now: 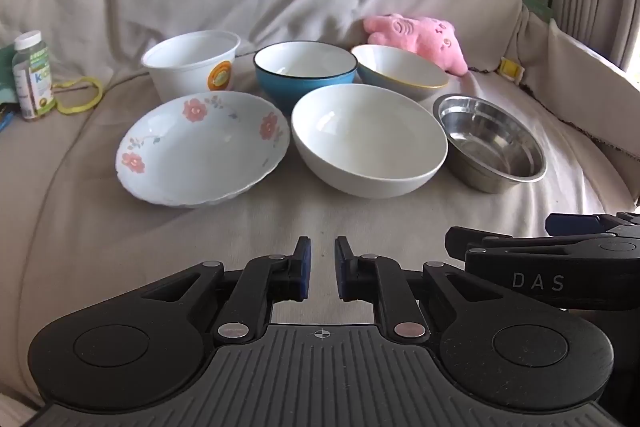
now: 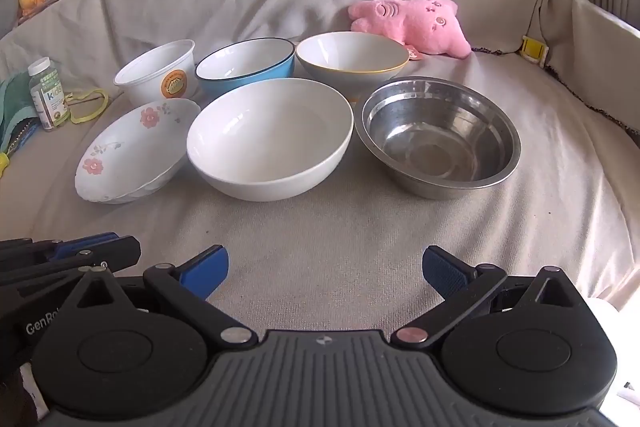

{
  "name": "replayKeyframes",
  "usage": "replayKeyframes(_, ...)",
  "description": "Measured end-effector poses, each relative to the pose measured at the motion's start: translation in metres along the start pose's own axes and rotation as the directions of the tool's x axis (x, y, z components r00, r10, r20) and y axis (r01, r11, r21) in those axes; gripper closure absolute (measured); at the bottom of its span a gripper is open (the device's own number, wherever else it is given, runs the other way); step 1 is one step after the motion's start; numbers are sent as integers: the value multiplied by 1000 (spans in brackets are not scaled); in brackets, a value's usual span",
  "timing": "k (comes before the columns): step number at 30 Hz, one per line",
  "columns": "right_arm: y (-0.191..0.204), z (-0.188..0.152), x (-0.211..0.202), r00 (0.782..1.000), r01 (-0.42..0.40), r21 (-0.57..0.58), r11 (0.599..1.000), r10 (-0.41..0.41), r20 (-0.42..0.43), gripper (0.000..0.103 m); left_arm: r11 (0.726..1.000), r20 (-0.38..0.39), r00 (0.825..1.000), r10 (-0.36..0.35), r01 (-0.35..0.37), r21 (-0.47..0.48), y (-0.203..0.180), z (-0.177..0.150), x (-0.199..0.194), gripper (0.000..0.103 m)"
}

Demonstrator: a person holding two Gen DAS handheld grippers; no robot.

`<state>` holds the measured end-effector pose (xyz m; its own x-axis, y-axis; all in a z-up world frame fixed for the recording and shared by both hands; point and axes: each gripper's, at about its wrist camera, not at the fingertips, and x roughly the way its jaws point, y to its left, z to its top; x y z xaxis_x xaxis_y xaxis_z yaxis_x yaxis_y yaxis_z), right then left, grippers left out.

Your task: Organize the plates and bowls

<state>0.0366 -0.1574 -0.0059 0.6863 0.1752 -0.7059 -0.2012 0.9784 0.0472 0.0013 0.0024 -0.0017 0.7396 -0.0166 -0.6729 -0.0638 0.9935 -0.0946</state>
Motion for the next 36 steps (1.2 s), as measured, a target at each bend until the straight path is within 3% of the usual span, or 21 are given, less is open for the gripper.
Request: replayKeyframes(36,3,10,-3,1000,-14,-3,1000,14,-1,0,1000,3,1000,-4,4,1,-2,3,-1,88)
